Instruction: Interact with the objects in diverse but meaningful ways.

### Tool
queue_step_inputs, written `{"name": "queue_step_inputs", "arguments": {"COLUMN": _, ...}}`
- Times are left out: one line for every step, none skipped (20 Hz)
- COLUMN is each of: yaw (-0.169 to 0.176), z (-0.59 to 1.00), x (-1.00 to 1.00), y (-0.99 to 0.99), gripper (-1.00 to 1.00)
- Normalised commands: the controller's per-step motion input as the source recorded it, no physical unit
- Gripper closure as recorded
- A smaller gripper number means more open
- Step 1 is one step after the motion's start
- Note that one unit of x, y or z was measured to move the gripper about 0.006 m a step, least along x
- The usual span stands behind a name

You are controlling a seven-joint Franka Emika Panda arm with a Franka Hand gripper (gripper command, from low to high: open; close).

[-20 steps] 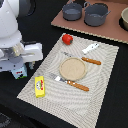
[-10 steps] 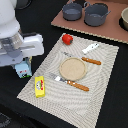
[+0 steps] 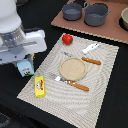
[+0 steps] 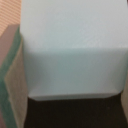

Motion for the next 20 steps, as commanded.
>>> {"name": "queue_step_inputs", "arguments": {"yaw": 0.0, "z": 1.0, "x": 1.0, "y": 0.49, "gripper": 1.0}}
{"name": "queue_step_inputs", "arguments": {"yaw": 0.0, "z": 1.0, "x": 1.0, "y": 0.45, "gripper": 1.0}}
{"name": "queue_step_inputs", "arguments": {"yaw": 0.0, "z": 1.0, "x": 1.0, "y": 0.42, "gripper": 1.0}}
{"name": "queue_step_inputs", "arguments": {"yaw": 0.0, "z": 1.0, "x": 1.0, "y": 0.35, "gripper": 1.0}}
{"name": "queue_step_inputs", "arguments": {"yaw": 0.0, "z": 1.0, "x": 1.0, "y": 0.27, "gripper": 1.0}}
{"name": "queue_step_inputs", "arguments": {"yaw": 0.0, "z": 1.0, "x": 1.0, "y": 0.17, "gripper": 1.0}}
{"name": "queue_step_inputs", "arguments": {"yaw": 0.0, "z": 1.0, "x": 1.0, "y": 0.09, "gripper": 1.0}}
{"name": "queue_step_inputs", "arguments": {"yaw": 0.0, "z": 1.0, "x": 1.0, "y": 0.02, "gripper": 1.0}}
{"name": "queue_step_inputs", "arguments": {"yaw": -0.009, "z": 0.97, "x": 1.0, "y": 0.0, "gripper": 1.0}}
{"name": "queue_step_inputs", "arguments": {"yaw": -0.019, "z": 0.94, "x": 0.98, "y": 0.0, "gripper": 1.0}}
{"name": "queue_step_inputs", "arguments": {"yaw": -0.028, "z": 0.9, "x": 0.95, "y": -0.02, "gripper": 1.0}}
{"name": "queue_step_inputs", "arguments": {"yaw": -0.034, "z": 0.87, "x": 0.93, "y": -0.09, "gripper": 1.0}}
{"name": "queue_step_inputs", "arguments": {"yaw": -0.035, "z": 0.85, "x": 0.93, "y": -0.1, "gripper": 1.0}}
{"name": "queue_step_inputs", "arguments": {"yaw": -0.041, "z": 0.85, "x": 0.92, "y": -0.14, "gripper": 1.0}}
{"name": "queue_step_inputs", "arguments": {"yaw": -0.04, "z": 0.89, "x": 0.94, "y": -0.13, "gripper": 1.0}}
{"name": "queue_step_inputs", "arguments": {"yaw": -0.033, "z": 0.9, "x": 0.96, "y": -0.13, "gripper": 1.0}}
{"name": "queue_step_inputs", "arguments": {"yaw": -0.03, "z": 0.9, "x": 0.96, "y": -0.14, "gripper": 1.0}}
{"name": "queue_step_inputs", "arguments": {"yaw": -0.03, "z": 0.89, "x": 0.96, "y": -0.14, "gripper": 1.0}}
{"name": "queue_step_inputs", "arguments": {"yaw": -0.041, "z": 0.88, "x": 0.94, "y": -0.17, "gripper": 1.0}}
{"name": "queue_step_inputs", "arguments": {"yaw": -0.05, "z": 0.85, "x": 0.91, "y": -0.2, "gripper": 1.0}}
